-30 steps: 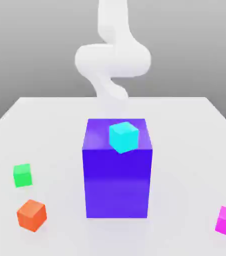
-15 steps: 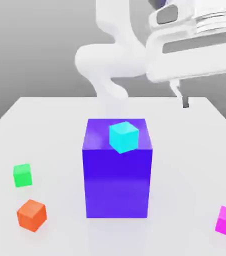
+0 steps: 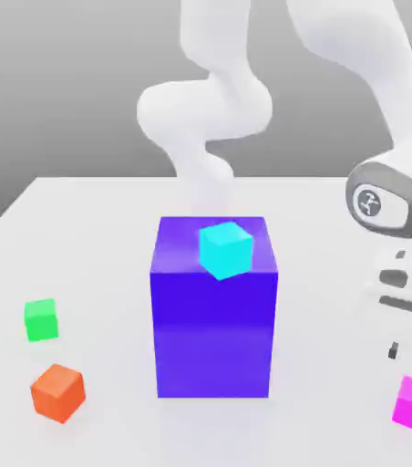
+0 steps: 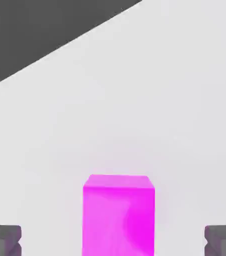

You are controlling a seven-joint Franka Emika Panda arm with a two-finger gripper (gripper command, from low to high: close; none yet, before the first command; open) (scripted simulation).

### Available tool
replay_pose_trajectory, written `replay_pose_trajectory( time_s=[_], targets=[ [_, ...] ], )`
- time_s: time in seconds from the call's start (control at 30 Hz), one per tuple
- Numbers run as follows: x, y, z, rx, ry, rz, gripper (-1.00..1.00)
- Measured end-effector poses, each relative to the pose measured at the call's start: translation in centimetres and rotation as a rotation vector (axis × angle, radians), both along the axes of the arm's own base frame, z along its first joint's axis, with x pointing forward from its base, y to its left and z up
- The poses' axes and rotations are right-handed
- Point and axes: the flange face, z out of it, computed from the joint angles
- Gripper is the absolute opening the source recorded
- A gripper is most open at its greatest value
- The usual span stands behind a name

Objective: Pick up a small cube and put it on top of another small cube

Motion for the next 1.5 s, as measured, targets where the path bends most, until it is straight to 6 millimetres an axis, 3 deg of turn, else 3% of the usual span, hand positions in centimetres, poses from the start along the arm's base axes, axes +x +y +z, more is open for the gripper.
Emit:
replay_pose_trajectory(
  time_s=[0.07,0.1,0.33,0.5,0.6,0.7,0.8,0.93,1.0,1.1,1.13,1.17,1.4,1.47,1.5],
  targets=[
    [-0.1,0.0,-2.8,-0.001,0.002,-0.002,0.00],
    [-0.2,0.0,-3.5,-0.002,0.002,-0.002,-1.00],
    [-0.2,0.0,-3.4,-0.001,0.001,-0.002,-1.00],
    [0.0,0.0,2.3,0.005,-0.005,-0.002,-1.00],
    [2.1,-0.9,5.1,0.049,-0.052,-0.012,-1.00],
    [5.1,-7.4,6.8,0.036,-0.091,-0.100,-1.00],
    [6.9,-14.8,8.1,0.013,-0.119,-0.199,-1.00],
    [7.4,-25.1,9.7,-0.019,-0.146,-0.342,-1.00],
    [6.5,-32.3,10.2,-0.041,-0.148,-0.458,-1.00],
    [2.0,-43.6,10.6,-0.073,-0.129,-0.653,-1.00],
    [0.0,-46.8,10.6,-0.079,-0.120,-0.719,-1.00],
    [-1.6,-48.7,10.6,-0.081,-0.111,-0.758,-1.00],
    [-13.8,-57.0,9.5,-0.044,-0.047,-0.996,-1.00],
    [-17.4,-58.1,8.6,-0.019,-0.022,-1.070,-1.00],
    [-18.1,-58.2,8.1,-0.009,-0.011,-1.085,-1.00]
  ],
)
